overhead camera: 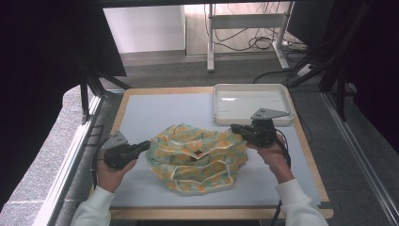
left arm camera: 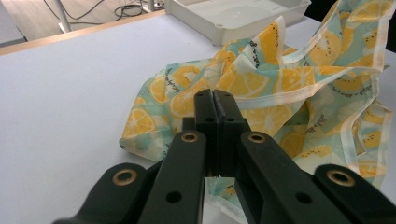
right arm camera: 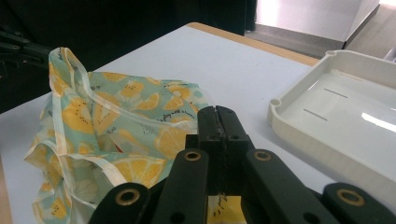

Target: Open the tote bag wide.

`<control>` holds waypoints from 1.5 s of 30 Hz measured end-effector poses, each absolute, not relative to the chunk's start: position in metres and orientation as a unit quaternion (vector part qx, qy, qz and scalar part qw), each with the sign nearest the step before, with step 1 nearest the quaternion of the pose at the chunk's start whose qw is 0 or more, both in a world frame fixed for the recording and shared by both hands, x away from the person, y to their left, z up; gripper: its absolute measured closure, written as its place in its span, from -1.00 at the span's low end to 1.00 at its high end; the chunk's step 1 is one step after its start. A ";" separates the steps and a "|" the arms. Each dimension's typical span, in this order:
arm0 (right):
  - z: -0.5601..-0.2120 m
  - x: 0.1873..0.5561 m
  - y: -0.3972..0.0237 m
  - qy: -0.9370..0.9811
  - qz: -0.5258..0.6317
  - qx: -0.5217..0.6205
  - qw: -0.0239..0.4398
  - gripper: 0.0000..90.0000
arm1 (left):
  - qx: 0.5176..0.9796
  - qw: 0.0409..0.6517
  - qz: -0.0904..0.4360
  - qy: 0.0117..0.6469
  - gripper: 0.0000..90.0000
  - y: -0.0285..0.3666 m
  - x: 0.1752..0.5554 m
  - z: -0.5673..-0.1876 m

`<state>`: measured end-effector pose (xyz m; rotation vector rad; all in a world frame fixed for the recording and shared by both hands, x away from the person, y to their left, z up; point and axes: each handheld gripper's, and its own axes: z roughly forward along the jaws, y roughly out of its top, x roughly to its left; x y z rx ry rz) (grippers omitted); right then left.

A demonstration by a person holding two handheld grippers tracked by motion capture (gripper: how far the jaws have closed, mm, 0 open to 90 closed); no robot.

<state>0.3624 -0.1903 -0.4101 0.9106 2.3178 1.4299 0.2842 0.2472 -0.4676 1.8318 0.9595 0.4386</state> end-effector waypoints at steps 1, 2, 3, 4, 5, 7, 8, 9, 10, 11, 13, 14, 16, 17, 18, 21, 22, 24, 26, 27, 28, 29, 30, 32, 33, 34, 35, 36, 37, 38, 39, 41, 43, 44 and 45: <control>-0.410 0.363 -0.190 0.799 0.493 0.315 0.136 0.98 | 0.754 0.492 0.181 0.396 1.00 0.247 0.284 -0.467; -0.410 0.363 -0.190 0.799 0.493 0.315 0.137 0.98 | 0.754 0.492 0.181 0.396 1.00 0.247 0.285 -0.467; -0.410 0.363 -0.190 0.799 0.493 0.316 0.138 0.98 | 0.754 0.491 0.181 0.396 1.00 0.247 0.285 -0.467; -0.410 0.364 -0.190 0.798 0.493 0.317 0.139 0.98 | 0.754 0.491 0.182 0.396 1.00 0.247 0.285 -0.467; -0.409 0.364 -0.190 0.798 0.493 0.317 0.140 0.98 | 0.754 0.490 0.183 0.397 1.00 0.247 0.285 -0.467; -0.409 0.365 -0.189 0.798 0.492 0.317 0.143 0.98 | 0.753 0.490 0.184 0.398 1.00 0.247 0.286 -0.467; -0.409 0.366 -0.188 0.798 0.492 0.317 0.145 0.98 | 0.753 0.490 0.184 0.399 1.00 0.248 0.286 -0.467; -0.409 0.366 -0.188 0.797 0.493 0.317 0.146 0.98 | 0.752 0.491 0.185 0.400 1.00 0.248 0.287 -0.466; -0.409 0.367 -0.188 0.797 0.493 0.317 0.146 0.98 | 0.751 0.490 0.185 0.402 1.00 0.248 0.288 -0.466; -0.409 0.368 -0.187 0.797 0.493 0.317 0.148 0.98 | 0.750 0.490 0.184 0.403 1.00 0.249 0.289 -0.466; -0.408 0.371 -0.186 0.796 0.492 0.319 0.153 0.98 | 0.750 0.488 0.185 0.406 1.00 0.249 0.294 -0.465; -0.408 0.372 -0.185 0.796 0.491 0.319 0.155 0.98 | 0.750 0.487 0.184 0.408 1.00 0.248 0.296 -0.465; -0.409 0.376 -0.182 0.797 0.486 0.320 0.163 0.98 | 0.750 0.484 0.178 0.414 1.00 0.248 0.303 -0.464; -0.409 0.378 -0.182 0.797 0.483 0.322 0.166 0.98 | 0.749 0.484 0.177 0.416 1.00 0.247 0.306 -0.464; -0.409 0.381 -0.181 0.797 0.482 0.323 0.169 0.98 | 0.749 0.483 0.175 0.419 1.00 0.247 0.309 -0.463; -0.411 0.388 -0.179 0.795 0.476 0.330 0.178 0.98 | 0.748 0.481 0.174 0.423 1.00 0.244 0.317 -0.463; -0.412 0.391 -0.179 0.794 0.475 0.335 0.182 0.98 | 0.748 0.480 0.174 0.424 1.00 0.243 0.319 -0.463; -0.415 0.394 -0.179 0.790 0.473 0.344 0.185 0.98 | 0.747 0.480 0.172 0.427 1.00 0.242 0.322 -0.464; -0.418 0.397 -0.180 0.786 0.471 0.352 0.187 0.98 | 0.747 0.476 0.168 0.433 1.00 0.241 0.326 -0.466; -0.420 0.399 -0.181 0.784 0.472 0.357 0.189 0.98 | 0.747 0.474 0.168 0.435 1.00 0.241 0.327 -0.467; -0.421 0.400 -0.181 0.782 0.472 0.360 0.189 0.98 | 0.747 0.472 0.167 0.437 1.00 0.240 0.328 -0.469; -0.422 0.401 -0.181 0.781 0.471 0.363 0.190 0.98 | 0.748 0.470 0.166 0.438 1.00 0.239 0.329 -0.470; -0.423 0.402 -0.181 0.780 0.471 0.364 0.193 0.98 | 0.749 0.466 0.168 0.440 1.00 0.238 0.331 -0.471; -0.427 0.403 -0.180 0.781 0.467 0.365 0.200 0.98 | 0.750 0.460 0.169 0.443 1.00 0.236 0.333 -0.473; -0.430 0.404 -0.180 0.781 0.463 0.367 0.202 0.98 | 0.751 0.458 0.169 0.445 1.00 0.235 0.334 -0.475; -0.433 0.405 -0.179 0.782 0.459 0.368 0.205 0.98 | 0.751 0.457 0.169 0.446 1.00 0.234 0.335 -0.476; -0.435 0.406 -0.178 0.783 0.456 0.370 0.205 0.98 | 0.751 0.455 0.168 0.447 1.00 0.234 0.336 -0.477; -0.438 0.407 -0.178 0.785 0.453 0.370 0.206 0.98 | 0.752 0.454 0.167 0.448 1.00 0.233 0.337 -0.478; -0.439 0.408 -0.179 0.784 0.451 0.373 0.206 0.98 | 0.752 0.453 0.167 0.448 1.00 0.232 0.338 -0.478; -0.441 0.408 -0.179 0.783 0.451 0.375 0.205 0.98 | 0.753 0.452 0.167 0.448 1.00 0.232 0.338 -0.479; -0.442 0.409 -0.180 0.784 0.450 0.376 0.205 0.98 | 0.753 0.451 0.167 0.449 1.00 0.232 0.338 -0.479; -0.443 0.409 -0.180 0.784 0.449 0.377 0.205 0.98 | 0.753 0.450 0.168 0.450 1.00 0.233 0.339 -0.480; -0.443 0.409 -0.180 0.784 0.449 0.377 0.204 0.98 | 0.752 0.450 0.168 0.452 1.00 0.233 0.339 -0.480; -0.443 0.409 -0.179 0.784 0.448 0.377 0.204 0.98 | 0.752 0.449 0.168 0.452 1.00 0.233 0.339 -0.481; -0.444 0.409 -0.179 0.784 0.448 0.377 0.204 0.98 | 0.752 0.448 0.169 0.453 1.00 0.233 0.339 -0.481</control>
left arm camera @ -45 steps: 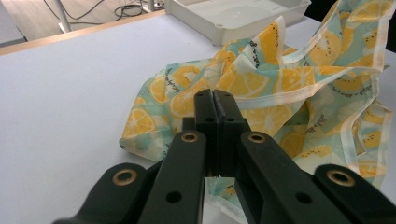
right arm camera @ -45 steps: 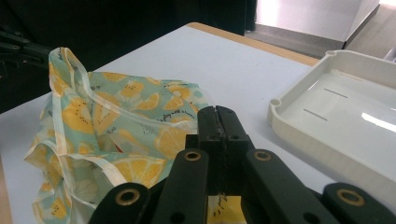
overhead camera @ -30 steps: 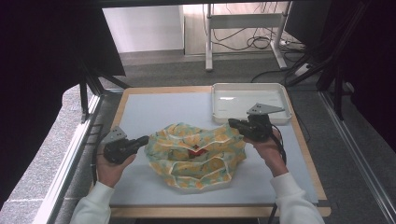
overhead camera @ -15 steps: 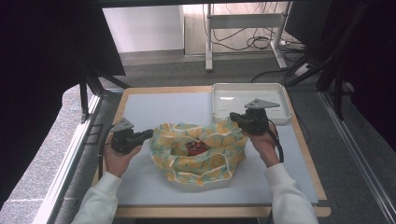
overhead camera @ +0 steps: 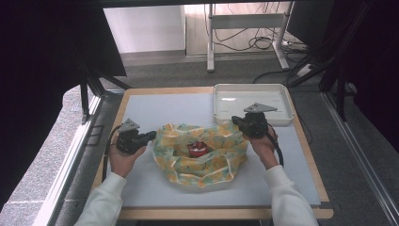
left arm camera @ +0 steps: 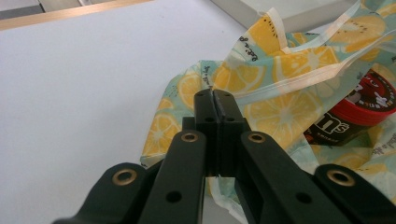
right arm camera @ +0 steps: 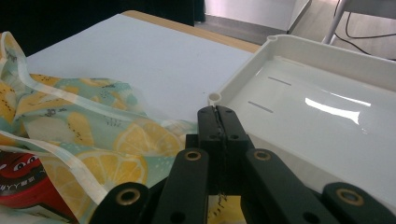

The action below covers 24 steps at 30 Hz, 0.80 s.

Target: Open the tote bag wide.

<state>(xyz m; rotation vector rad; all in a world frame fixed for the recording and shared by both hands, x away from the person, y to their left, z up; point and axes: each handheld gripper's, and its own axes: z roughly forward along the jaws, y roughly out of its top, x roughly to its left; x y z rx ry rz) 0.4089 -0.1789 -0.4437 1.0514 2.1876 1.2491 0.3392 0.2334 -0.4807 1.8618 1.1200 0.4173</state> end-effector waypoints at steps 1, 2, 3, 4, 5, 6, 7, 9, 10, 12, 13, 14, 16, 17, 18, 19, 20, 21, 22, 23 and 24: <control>-0.444 0.409 -0.179 0.784 0.447 0.378 0.204 0.98 | 0.752 0.447 0.170 0.453 1.00 0.233 0.340 -0.481; -0.445 0.409 -0.179 0.785 0.447 0.378 0.204 0.98 | 0.752 0.447 0.170 0.454 1.00 0.233 0.340 -0.481; -0.445 0.410 -0.178 0.785 0.446 0.379 0.205 0.98 | 0.754 0.444 0.170 0.454 1.00 0.233 0.341 -0.482; -0.446 0.410 -0.178 0.786 0.445 0.379 0.204 0.98 | 0.754 0.443 0.171 0.454 1.00 0.233 0.341 -0.482; -0.447 0.411 -0.178 0.787 0.443 0.379 0.204 0.98 | 0.754 0.441 0.171 0.455 1.00 0.233 0.342 -0.484; -0.449 0.411 -0.178 0.787 0.440 0.380 0.203 0.98 | 0.755 0.440 0.170 0.455 1.00 0.233 0.342 -0.484; -0.450 0.411 -0.178 0.789 0.438 0.380 0.203 0.98 | 0.756 0.438 0.169 0.456 1.00 0.232 0.343 -0.485; -0.453 0.411 -0.177 0.792 0.433 0.378 0.206 0.98 | 0.758 0.433 0.168 0.457 1.00 0.232 0.345 -0.489; -0.455 0.411 -0.177 0.796 0.426 0.378 0.206 0.98 | 0.760 0.431 0.169 0.457 1.00 0.231 0.345 -0.490; -0.459 0.409 -0.176 0.799 0.422 0.376 0.206 0.98 | 0.763 0.426 0.168 0.457 1.00 0.230 0.345 -0.492; -0.460 0.408 -0.177 0.801 0.419 0.375 0.205 0.98 | 0.764 0.424 0.167 0.456 1.00 0.230 0.345 -0.493; -0.462 0.407 -0.177 0.804 0.415 0.374 0.204 0.98 | 0.765 0.424 0.165 0.456 1.00 0.231 0.345 -0.494; -0.465 0.405 -0.178 0.806 0.413 0.373 0.201 0.98 | 0.766 0.423 0.162 0.456 1.00 0.231 0.345 -0.496; -0.466 0.405 -0.179 0.807 0.413 0.374 0.198 0.98 | 0.767 0.422 0.160 0.457 1.00 0.230 0.344 -0.497; -0.468 0.405 -0.179 0.808 0.412 0.374 0.196 0.98 | 0.768 0.421 0.161 0.455 1.00 0.230 0.345 -0.497; -0.468 0.405 -0.179 0.808 0.412 0.374 0.195 0.98 | 0.769 0.420 0.160 0.454 1.00 0.229 0.345 -0.498; -0.470 0.405 -0.179 0.808 0.410 0.376 0.193 0.98 | 0.770 0.419 0.160 0.454 1.00 0.229 0.345 -0.498; -0.471 0.406 -0.179 0.810 0.408 0.376 0.192 0.98 | 0.769 0.419 0.160 0.455 1.00 0.229 0.345 -0.499; -0.472 0.407 -0.179 0.810 0.407 0.377 0.190 0.98 | 0.770 0.418 0.160 0.455 1.00 0.229 0.345 -0.499; -0.475 0.408 -0.180 0.810 0.406 0.379 0.187 0.98 | 0.768 0.418 0.159 0.459 1.00 0.229 0.346 -0.500; -0.476 0.408 -0.179 0.809 0.406 0.381 0.186 0.98 | 0.768 0.417 0.159 0.459 1.00 0.228 0.347 -0.501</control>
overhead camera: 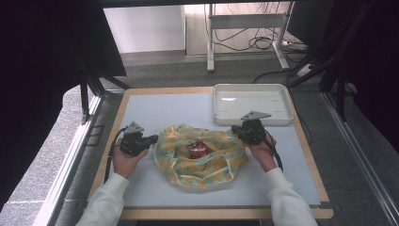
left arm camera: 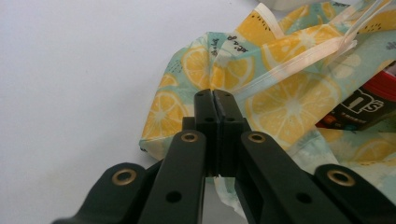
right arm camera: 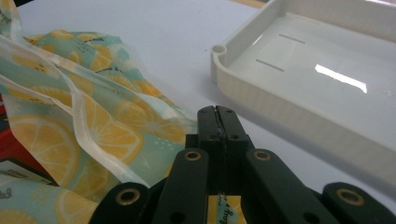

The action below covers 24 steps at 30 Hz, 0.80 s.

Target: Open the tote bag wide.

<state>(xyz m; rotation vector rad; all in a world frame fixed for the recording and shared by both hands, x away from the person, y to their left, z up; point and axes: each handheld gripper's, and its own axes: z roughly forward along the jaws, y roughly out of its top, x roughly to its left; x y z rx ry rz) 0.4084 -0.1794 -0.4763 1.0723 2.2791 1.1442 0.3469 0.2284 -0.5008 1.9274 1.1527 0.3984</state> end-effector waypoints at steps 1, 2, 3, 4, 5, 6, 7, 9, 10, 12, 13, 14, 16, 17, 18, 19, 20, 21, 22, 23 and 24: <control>-0.478 0.410 -0.179 0.809 0.405 0.384 0.184 0.98 | 0.770 0.415 0.161 0.458 1.00 0.228 0.349 -0.502; -0.482 0.411 -0.179 0.809 0.402 0.387 0.181 0.98 | 0.768 0.414 0.161 0.461 1.00 0.228 0.349 -0.503; -0.484 0.413 -0.178 0.809 0.401 0.390 0.180 0.98 | 0.769 0.412 0.161 0.462 1.00 0.227 0.350 -0.504; -0.486 0.414 -0.177 0.809 0.398 0.392 0.179 0.98 | 0.769 0.410 0.161 0.463 1.00 0.227 0.351 -0.505; -0.489 0.415 -0.176 0.811 0.394 0.393 0.179 0.98 | 0.768 0.409 0.162 0.464 1.00 0.226 0.352 -0.507; -0.492 0.416 -0.174 0.814 0.389 0.392 0.179 0.98 | 0.770 0.408 0.162 0.463 1.00 0.227 0.353 -0.507; -0.493 0.416 -0.174 0.816 0.386 0.392 0.179 0.98 | 0.770 0.406 0.161 0.465 1.00 0.226 0.354 -0.508; -0.496 0.417 -0.174 0.817 0.382 0.392 0.180 0.98 | 0.771 0.402 0.159 0.468 1.00 0.225 0.356 -0.511; -0.497 0.417 -0.174 0.818 0.381 0.393 0.179 0.98 | 0.772 0.400 0.157 0.469 1.00 0.224 0.358 -0.513; -0.499 0.418 -0.175 0.818 0.377 0.397 0.178 0.98 | 0.773 0.395 0.156 0.471 1.00 0.223 0.360 -0.516; -0.500 0.418 -0.176 0.818 0.377 0.397 0.178 0.98 | 0.774 0.393 0.156 0.472 1.00 0.222 0.361 -0.518; -0.501 0.418 -0.176 0.817 0.376 0.398 0.177 0.98 | 0.775 0.390 0.154 0.473 1.00 0.221 0.361 -0.520; -0.502 0.418 -0.176 0.819 0.373 0.399 0.177 0.98 | 0.778 0.383 0.153 0.473 1.00 0.221 0.362 -0.521; -0.503 0.418 -0.176 0.819 0.371 0.400 0.176 0.98 | 0.780 0.381 0.152 0.473 1.00 0.220 0.362 -0.522; -0.503 0.418 -0.176 0.820 0.370 0.401 0.176 0.98 | 0.780 0.380 0.151 0.474 1.00 0.220 0.362 -0.522; -0.504 0.418 -0.176 0.820 0.368 0.401 0.177 0.98 | 0.781 0.378 0.152 0.473 1.00 0.220 0.362 -0.522; -0.505 0.417 -0.176 0.821 0.366 0.400 0.177 0.98 | 0.783 0.376 0.153 0.472 1.00 0.220 0.362 -0.523; -0.506 0.417 -0.176 0.822 0.364 0.401 0.175 0.98 | 0.783 0.376 0.152 0.472 1.00 0.219 0.362 -0.523; -0.507 0.417 -0.175 0.823 0.362 0.401 0.175 0.98 | 0.783 0.375 0.150 0.472 1.00 0.220 0.362 -0.524; -0.507 0.417 -0.175 0.824 0.360 0.401 0.175 0.98 | 0.783 0.375 0.149 0.474 1.00 0.220 0.362 -0.525; -0.508 0.417 -0.176 0.825 0.359 0.401 0.174 0.98 | 0.784 0.374 0.147 0.473 1.00 0.220 0.362 -0.526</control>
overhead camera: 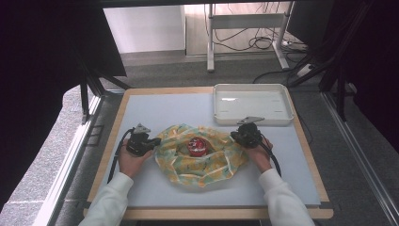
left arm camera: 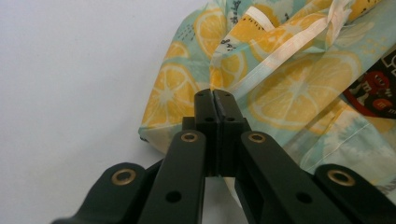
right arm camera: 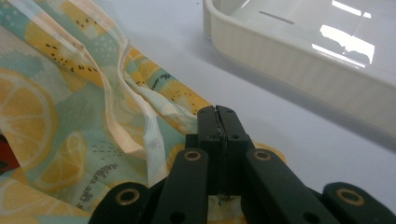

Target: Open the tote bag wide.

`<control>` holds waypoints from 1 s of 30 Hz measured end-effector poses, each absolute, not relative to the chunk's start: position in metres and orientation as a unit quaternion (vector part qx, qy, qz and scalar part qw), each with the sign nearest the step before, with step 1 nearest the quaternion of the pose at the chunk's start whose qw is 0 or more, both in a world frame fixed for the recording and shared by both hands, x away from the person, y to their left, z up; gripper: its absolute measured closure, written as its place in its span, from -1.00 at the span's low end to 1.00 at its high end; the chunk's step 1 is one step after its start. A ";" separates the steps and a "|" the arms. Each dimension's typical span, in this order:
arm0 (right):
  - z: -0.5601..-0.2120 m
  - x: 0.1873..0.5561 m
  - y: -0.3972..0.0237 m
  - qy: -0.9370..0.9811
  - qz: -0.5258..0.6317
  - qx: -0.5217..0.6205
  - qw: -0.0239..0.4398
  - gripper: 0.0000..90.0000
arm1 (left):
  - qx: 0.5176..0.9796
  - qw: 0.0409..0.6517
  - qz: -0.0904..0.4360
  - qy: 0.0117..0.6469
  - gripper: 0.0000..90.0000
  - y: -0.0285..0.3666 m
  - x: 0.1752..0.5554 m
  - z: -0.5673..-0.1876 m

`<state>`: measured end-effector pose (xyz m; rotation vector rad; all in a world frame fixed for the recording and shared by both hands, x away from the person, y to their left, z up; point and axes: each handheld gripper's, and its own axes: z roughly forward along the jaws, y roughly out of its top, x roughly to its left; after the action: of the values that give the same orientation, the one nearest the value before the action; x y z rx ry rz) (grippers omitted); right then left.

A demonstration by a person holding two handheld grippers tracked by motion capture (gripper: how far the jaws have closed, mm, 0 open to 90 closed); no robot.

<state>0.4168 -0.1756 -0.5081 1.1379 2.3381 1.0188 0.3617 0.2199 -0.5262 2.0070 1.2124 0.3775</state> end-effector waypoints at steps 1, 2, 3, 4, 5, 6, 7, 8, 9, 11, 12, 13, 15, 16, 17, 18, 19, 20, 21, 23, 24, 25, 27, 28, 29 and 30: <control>-0.508 0.417 -0.176 0.825 0.359 0.402 0.173 0.98 | 0.784 0.374 0.145 0.474 1.00 0.220 0.362 -0.527; -0.509 0.417 -0.176 0.825 0.358 0.402 0.173 0.98 | 0.783 0.374 0.143 0.475 1.00 0.220 0.362 -0.528; -0.509 0.417 -0.176 0.825 0.358 0.402 0.173 0.97 | 0.784 0.374 0.141 0.475 1.00 0.220 0.362 -0.528; -0.509 0.417 -0.176 0.826 0.356 0.402 0.173 0.97 | 0.783 0.375 0.139 0.476 1.00 0.220 0.362 -0.529; -0.509 0.417 -0.176 0.826 0.355 0.402 0.174 0.97 | 0.783 0.375 0.138 0.476 1.00 0.220 0.362 -0.529; -0.509 0.417 -0.176 0.826 0.355 0.403 0.174 0.97 | 0.783 0.376 0.137 0.476 1.00 0.220 0.362 -0.529; -0.509 0.417 -0.176 0.825 0.355 0.404 0.173 0.97 | 0.783 0.377 0.134 0.476 1.00 0.220 0.362 -0.529; -0.510 0.417 -0.177 0.825 0.355 0.405 0.173 0.97 | 0.783 0.378 0.131 0.476 1.00 0.220 0.362 -0.530; -0.510 0.417 -0.177 0.824 0.355 0.406 0.172 0.96 | 0.784 0.378 0.129 0.475 0.99 0.220 0.363 -0.530; -0.510 0.417 -0.177 0.825 0.352 0.408 0.171 0.92 | 0.786 0.373 0.133 0.475 0.94 0.221 0.363 -0.531; -0.510 0.417 -0.177 0.825 0.351 0.409 0.171 0.86 | 0.782 0.374 0.144 0.477 0.87 0.221 0.362 -0.531; -0.510 0.416 -0.178 0.823 0.352 0.410 0.174 0.79 | 0.780 0.376 0.149 0.478 0.73 0.222 0.361 -0.530; -0.507 0.415 -0.179 0.817 0.357 0.414 0.182 0.62 | 0.773 0.382 0.161 0.480 0.50 0.224 0.360 -0.527; -0.505 0.414 -0.180 0.813 0.361 0.417 0.185 0.52 | 0.769 0.385 0.166 0.482 0.37 0.226 0.359 -0.526; -0.503 0.414 -0.182 0.809 0.366 0.421 0.183 0.42 | 0.766 0.388 0.168 0.484 0.23 0.228 0.358 -0.524; -0.501 0.413 -0.185 0.805 0.372 0.427 0.179 0.34 | 0.762 0.391 0.170 0.487 0.11 0.230 0.357 -0.522; -0.500 0.411 -0.187 0.801 0.378 0.430 0.176 0.25 | 0.757 0.396 0.171 0.490 0.03 0.233 0.355 -0.520; -0.498 0.409 -0.191 0.798 0.384 0.432 0.173 0.16 | 0.755 0.400 0.170 0.491 -0.02 0.234 0.354 -0.518; -0.496 0.408 -0.193 0.796 0.387 0.432 0.172 0.07 | 0.752 0.405 0.168 0.491 -0.06 0.237 0.352 -0.516; -0.491 0.403 -0.199 0.790 0.396 0.433 0.178 -0.11 | 0.749 0.411 0.171 0.490 -0.12 0.239 0.349 -0.512; -0.489 0.402 -0.201 0.787 0.399 0.435 0.179 -0.17 | 0.749 0.413 0.171 0.490 -0.13 0.241 0.347 -0.510; -0.486 0.400 -0.204 0.784 0.403 0.437 0.181 -0.24 | 0.748 0.416 0.172 0.488 -0.15 0.242 0.345 -0.508; -0.482 0.397 -0.208 0.776 0.408 0.442 0.188 -0.34 | 0.744 0.419 0.176 0.489 -0.19 0.246 0.341 -0.505; -0.480 0.396 -0.210 0.775 0.409 0.444 0.188 -0.37 | 0.741 0.421 0.179 0.493 -0.20 0.249 0.339 -0.503; -0.478 0.394 -0.212 0.772 0.413 0.445 0.189 -0.37 | 0.737 0.423 0.181 0.496 -0.22 0.252 0.337 -0.502; -0.477 0.393 -0.214 0.772 0.417 0.442 0.187 -0.38 | 0.733 0.425 0.182 0.499 -0.23 0.254 0.336 -0.502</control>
<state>0.3928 -0.2137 -0.4766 1.2444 2.1729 1.1752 0.3361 0.2537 -0.5015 1.8344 1.2473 0.4557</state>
